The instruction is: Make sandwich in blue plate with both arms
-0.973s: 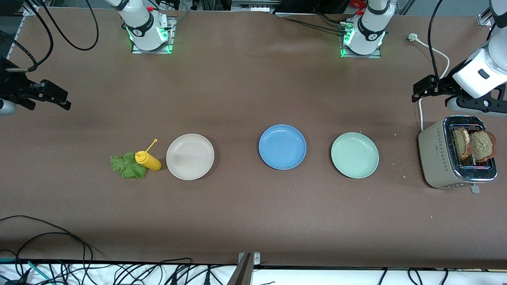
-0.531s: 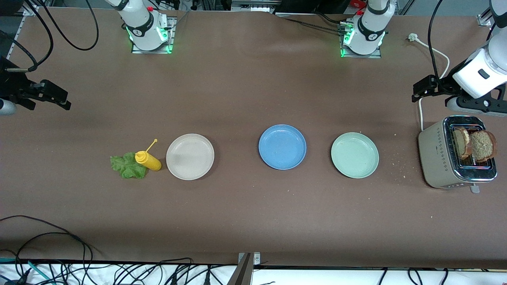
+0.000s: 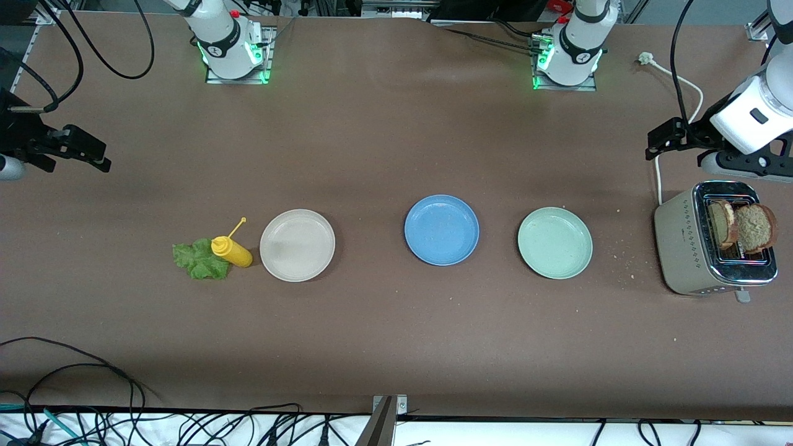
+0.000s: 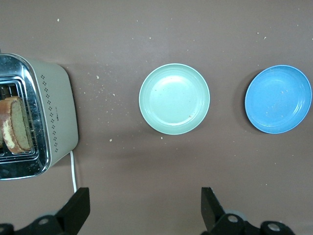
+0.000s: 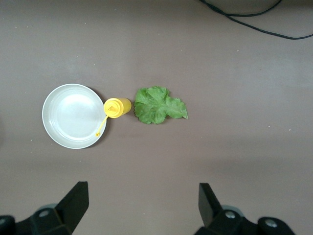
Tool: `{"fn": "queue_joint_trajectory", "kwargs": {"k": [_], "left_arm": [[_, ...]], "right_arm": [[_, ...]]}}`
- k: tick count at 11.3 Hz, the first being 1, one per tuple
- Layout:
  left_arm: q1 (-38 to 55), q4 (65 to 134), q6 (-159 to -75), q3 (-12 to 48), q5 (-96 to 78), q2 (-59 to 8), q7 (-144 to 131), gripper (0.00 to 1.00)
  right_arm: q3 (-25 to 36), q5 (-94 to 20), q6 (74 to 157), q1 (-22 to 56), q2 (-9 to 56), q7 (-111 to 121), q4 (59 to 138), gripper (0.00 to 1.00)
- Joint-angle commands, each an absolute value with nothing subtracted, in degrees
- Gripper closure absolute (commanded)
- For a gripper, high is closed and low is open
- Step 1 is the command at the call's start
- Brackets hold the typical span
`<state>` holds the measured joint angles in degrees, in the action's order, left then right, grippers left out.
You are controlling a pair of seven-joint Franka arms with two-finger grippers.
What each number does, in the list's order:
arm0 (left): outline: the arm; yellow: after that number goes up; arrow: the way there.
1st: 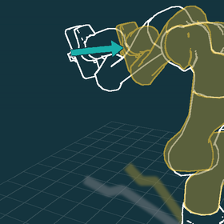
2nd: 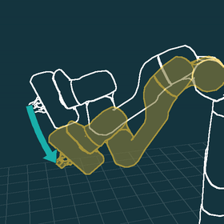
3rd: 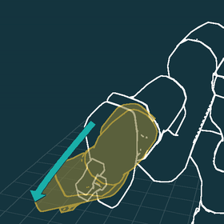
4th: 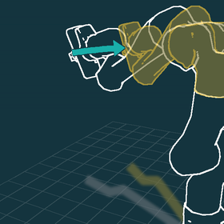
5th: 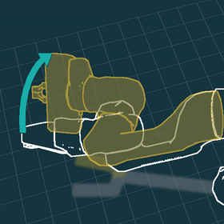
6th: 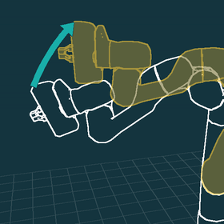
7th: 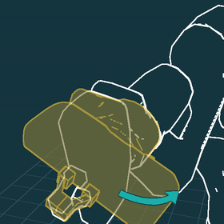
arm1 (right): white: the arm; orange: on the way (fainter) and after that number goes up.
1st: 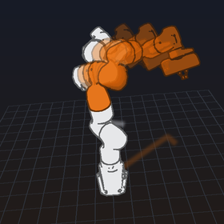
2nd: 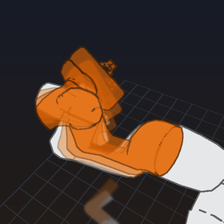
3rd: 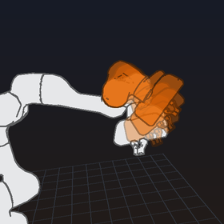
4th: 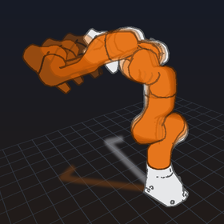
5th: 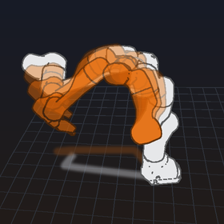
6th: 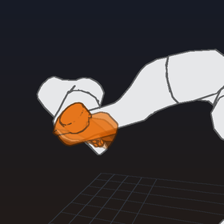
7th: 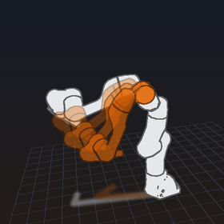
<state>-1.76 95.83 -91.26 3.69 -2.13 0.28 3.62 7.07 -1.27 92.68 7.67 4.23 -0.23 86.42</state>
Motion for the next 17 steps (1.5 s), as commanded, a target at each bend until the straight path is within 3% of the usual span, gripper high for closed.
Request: {"fn": "queue_joint_trajectory", "kwargs": {"k": [1, 9, 11, 14, 17], "left_arm": [[-2.5, 96.0, -90.9, 3.6, -3.6, 0.8, 4.9, 0.00], [-2.6, 95.8, -90.9, 3.4, -3.5, 0.7, 4.9, 0.00], [-4.0, 95.5, -91.3, 3.4, 3.7, 0.1, 5.4, 0.00], [-7.5, 93.2, -92.9, 3.3, 9.0, -5.2, 7.8, 0.00], [-13.8, 93.4, -102.2, 3.3, 12.7, -11.5, 18.2, 0.00]], "right_arm": [[7.2, -2.2, 91.4, 7.6, 4.3, -0.2, 85.3, 0.00], [7.2, -2.3, 91.4, 7.6, 4.3, -0.1, 85.3, 0.00], [7.2, -2.3, 91.1, 7.6, 4.3, -0.1, 85.3, 0.00], [7.2, -2.2, 90.9, 7.6, 4.3, -0.2, 85.3, 0.00], [7.2, -2.2, 90.9, 7.6, 4.3, -0.1, 85.3, 0.00]]}}
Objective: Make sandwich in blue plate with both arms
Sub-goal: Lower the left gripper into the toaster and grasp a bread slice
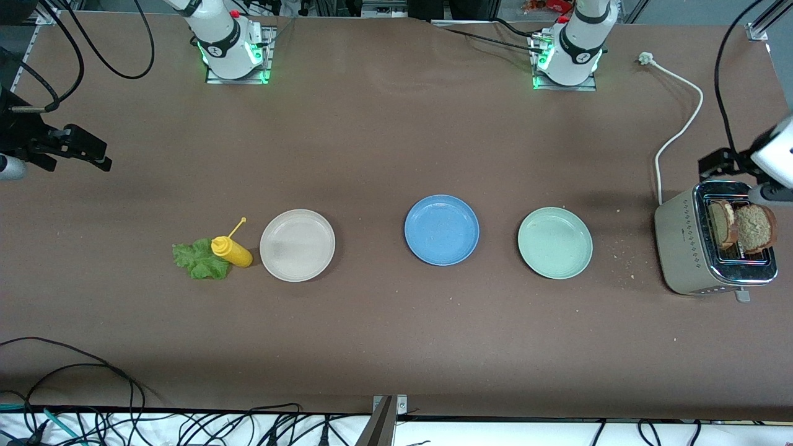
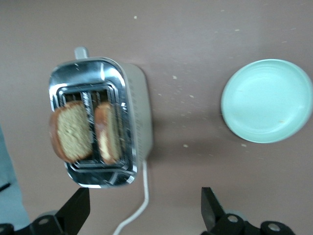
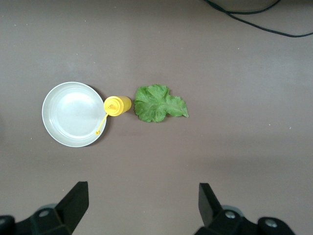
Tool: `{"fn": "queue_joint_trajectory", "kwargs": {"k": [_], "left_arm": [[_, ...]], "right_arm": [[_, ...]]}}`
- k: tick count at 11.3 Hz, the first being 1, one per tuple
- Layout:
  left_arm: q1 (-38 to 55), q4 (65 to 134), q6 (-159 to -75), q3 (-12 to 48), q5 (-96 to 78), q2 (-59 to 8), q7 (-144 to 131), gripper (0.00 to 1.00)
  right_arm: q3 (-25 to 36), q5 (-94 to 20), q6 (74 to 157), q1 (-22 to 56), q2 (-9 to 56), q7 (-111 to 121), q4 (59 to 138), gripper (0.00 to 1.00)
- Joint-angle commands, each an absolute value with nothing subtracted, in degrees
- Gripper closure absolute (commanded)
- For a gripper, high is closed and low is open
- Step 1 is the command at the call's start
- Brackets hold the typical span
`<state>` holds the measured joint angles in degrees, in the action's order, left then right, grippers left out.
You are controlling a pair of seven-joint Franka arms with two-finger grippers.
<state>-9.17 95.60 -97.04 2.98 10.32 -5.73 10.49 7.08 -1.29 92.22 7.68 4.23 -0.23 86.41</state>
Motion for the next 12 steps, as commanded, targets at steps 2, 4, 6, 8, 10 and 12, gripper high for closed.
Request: {"fn": "queue_joint_trajectory", "kwargs": {"k": [2, 4, 6, 8, 10, 12], "left_arm": [[-17.2, 93.8, -107.7, 3.3, 12.8, -17.8, 18.9, 0.00], [-18.2, 94.2, -109.1, 3.3, 12.7, -20.2, 18.9, 0.03], [-18.2, 94.2, -109.2, 3.3, 12.8, -21.9, 18.9, 0.27], [-17.8, 94.2, -108.4, 3.4, 12.9, -22.1, 18.9, 0.71], [-17.3, 94.1, -107.5, 3.7, 14.6, -22.1, 18.2, 0.89], [-17.5, 94.0, -107.1, 3.6, 15.2, -21.5, 18.5, 0.94]], "right_arm": [[7.2, -2.2, 91.0, 7.6, 4.3, -0.1, 85.3, 0.00], [7.2, -2.3, 91.0, 7.6, 4.3, -0.1, 85.3, 0.00], [7.2, -2.3, 91.1, 7.6, 4.3, -0.1, 85.3, 0.00], [7.2, -2.3, 91.0, 7.6, 4.3, -0.1, 85.3, 0.00], [7.2, -2.3, 91.1, 7.6, 4.3, -0.1, 85.3, 0.00], [7.2, -2.3, 91.0, 7.6, 4.3, -0.1, 85.3, 0.00]]}}
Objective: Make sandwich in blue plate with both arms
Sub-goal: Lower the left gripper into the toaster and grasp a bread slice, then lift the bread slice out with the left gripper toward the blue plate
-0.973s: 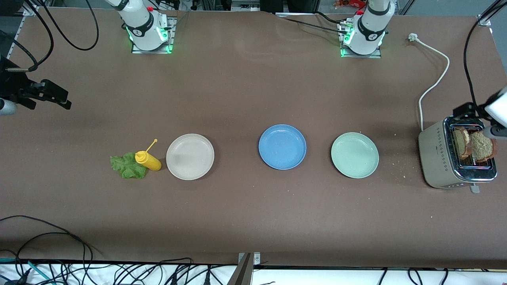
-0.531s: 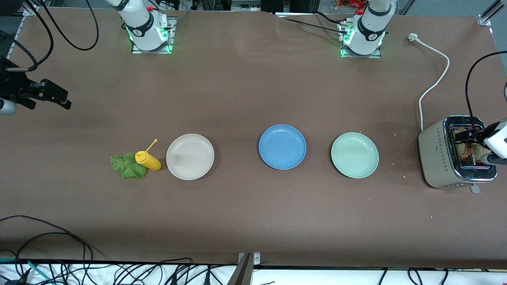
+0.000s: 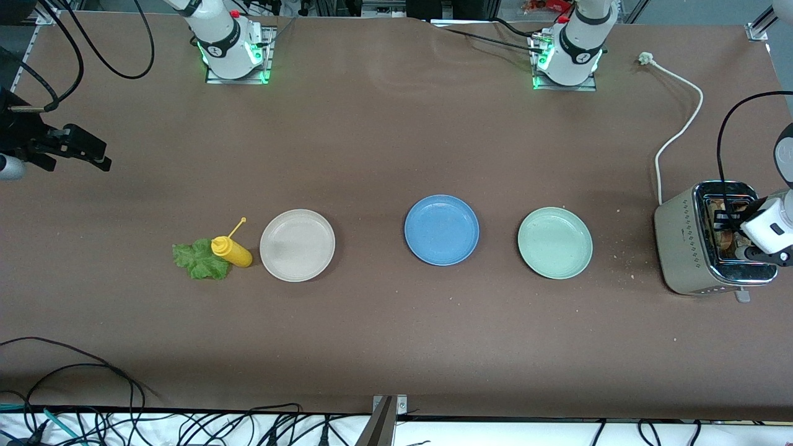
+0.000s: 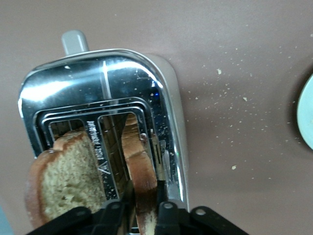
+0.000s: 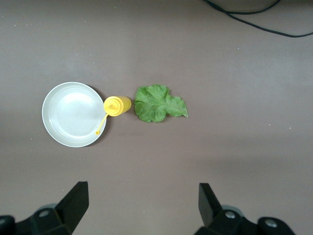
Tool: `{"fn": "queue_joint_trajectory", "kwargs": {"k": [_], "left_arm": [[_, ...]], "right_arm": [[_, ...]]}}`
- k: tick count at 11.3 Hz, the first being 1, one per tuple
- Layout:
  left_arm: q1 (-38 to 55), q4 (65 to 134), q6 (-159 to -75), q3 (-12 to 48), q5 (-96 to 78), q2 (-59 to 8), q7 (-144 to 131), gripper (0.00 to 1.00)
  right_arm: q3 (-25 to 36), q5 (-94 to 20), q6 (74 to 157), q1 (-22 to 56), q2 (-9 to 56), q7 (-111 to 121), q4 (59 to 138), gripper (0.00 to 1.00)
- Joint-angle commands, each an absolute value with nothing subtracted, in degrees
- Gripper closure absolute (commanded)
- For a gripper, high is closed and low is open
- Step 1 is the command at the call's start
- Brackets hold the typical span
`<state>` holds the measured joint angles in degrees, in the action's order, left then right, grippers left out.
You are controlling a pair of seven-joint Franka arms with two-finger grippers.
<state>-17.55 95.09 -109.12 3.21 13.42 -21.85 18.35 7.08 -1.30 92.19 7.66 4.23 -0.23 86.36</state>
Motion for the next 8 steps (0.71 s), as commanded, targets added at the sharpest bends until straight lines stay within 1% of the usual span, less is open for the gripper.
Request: {"fn": "queue_joint_trajectory", "kwargs": {"k": [1, 4, 6, 7, 8], "left_arm": [[-17.5, 93.5, -105.7, 3.5, 15.4, -21.5, 18.5, 0.95], [-17.4, 93.3, -104.0, 3.8, 16.3, -18.8, 18.5, 0.95], [-17.1, 93.1, -101.9, 4.7, 18.2, -15.6, 18.6, 0.95], [-16.2, 92.3, -97.8, 6.4, 19.4, -14.5, 18.1, 0.94], [-15.3, 89.7, -94.3, 8.3, 21.0, -14.1, 18.0, 0.94]], "right_arm": [[7.2, -2.3, 91.0, 7.6, 4.3, -0.1, 85.3, 0.00], [7.2, -2.3, 91.1, 7.6, 4.3, -0.1, 85.3, 0.00], [7.2, -2.4, 91.1, 7.6, 4.3, -0.1, 85.3, 0.00], [7.1, -2.4, 91.1, 7.6, 4.3, -0.1, 85.2, 0.00], [7.1, -2.4, 91.1, 7.6, 4.3, -0.1, 85.2, 0.00]]}}
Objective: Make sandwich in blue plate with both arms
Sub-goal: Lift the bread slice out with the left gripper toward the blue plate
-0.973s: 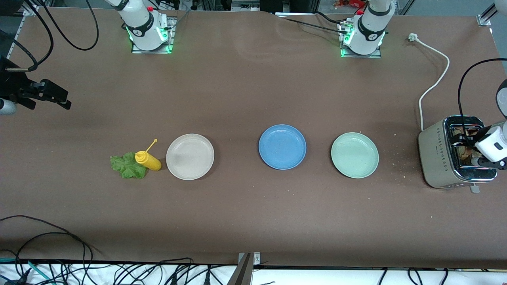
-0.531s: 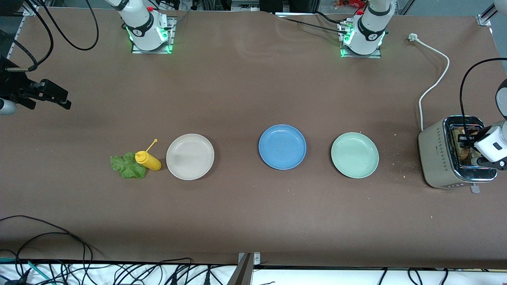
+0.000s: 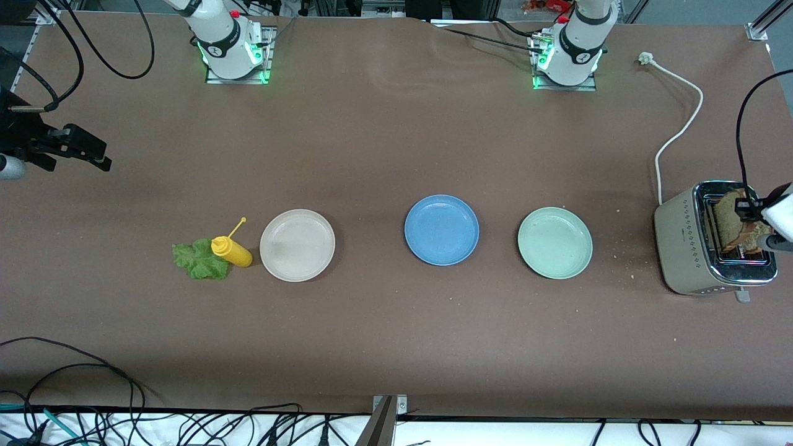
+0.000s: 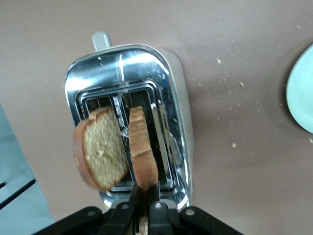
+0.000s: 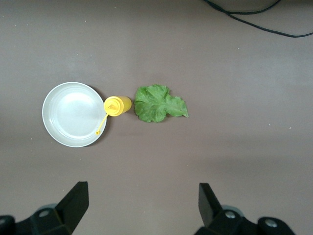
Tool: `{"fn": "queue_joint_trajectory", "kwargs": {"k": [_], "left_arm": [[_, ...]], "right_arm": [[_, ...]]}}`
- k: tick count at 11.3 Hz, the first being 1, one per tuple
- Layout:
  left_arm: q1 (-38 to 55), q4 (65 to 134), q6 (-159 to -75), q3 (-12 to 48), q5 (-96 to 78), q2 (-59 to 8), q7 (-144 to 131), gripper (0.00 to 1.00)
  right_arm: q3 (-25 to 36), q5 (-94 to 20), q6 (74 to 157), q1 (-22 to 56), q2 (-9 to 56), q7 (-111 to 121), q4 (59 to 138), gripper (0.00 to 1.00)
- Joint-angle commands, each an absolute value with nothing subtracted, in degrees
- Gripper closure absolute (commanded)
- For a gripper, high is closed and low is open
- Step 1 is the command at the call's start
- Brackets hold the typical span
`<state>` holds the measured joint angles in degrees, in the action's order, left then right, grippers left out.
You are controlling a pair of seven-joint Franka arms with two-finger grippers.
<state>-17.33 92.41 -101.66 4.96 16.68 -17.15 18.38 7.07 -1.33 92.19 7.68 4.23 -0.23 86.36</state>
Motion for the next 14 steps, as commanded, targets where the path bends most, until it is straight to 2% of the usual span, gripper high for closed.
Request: {"fn": "queue_joint_trajectory", "kwargs": {"k": [1, 3, 6, 10, 14], "left_arm": [[-15.1, 86.5, -90.6, 10.8, 21.3, -14.1, 18.1, 0.96], [-15.1, 83.2, -86.3, 16.1, 20.2, -14.1, 17.9, 0.99], [-14.4, 83.2, -85.5, 26.0, 15.8, -16.8, 16.4, 0.96], [-8.6, 81.9, -87.4, 26.2, -3.1, -23.5, 7.7, 0.96], [-7.3, 81.9, -96.0, 26.2, -27.5, -32.7, 4.0, 0.96]], "right_arm": [[7.1, -2.4, 91.1, 7.6, 4.3, -0.1, 85.1, 0.00], [7.2, -2.4, 91.1, 7.6, 4.3, 0.1, 85.1, 0.00], [7.2, -2.4, 91.1, 7.6, 4.3, 0.1, 85.1, 0.00], [7.2, -2.3, 91.1, 7.6, 4.3, 0.1, 85.1, 0.00], [7.2, -2.3, 91.1, 7.6, 4.3, -0.1, 85.1, 0.00]]}}
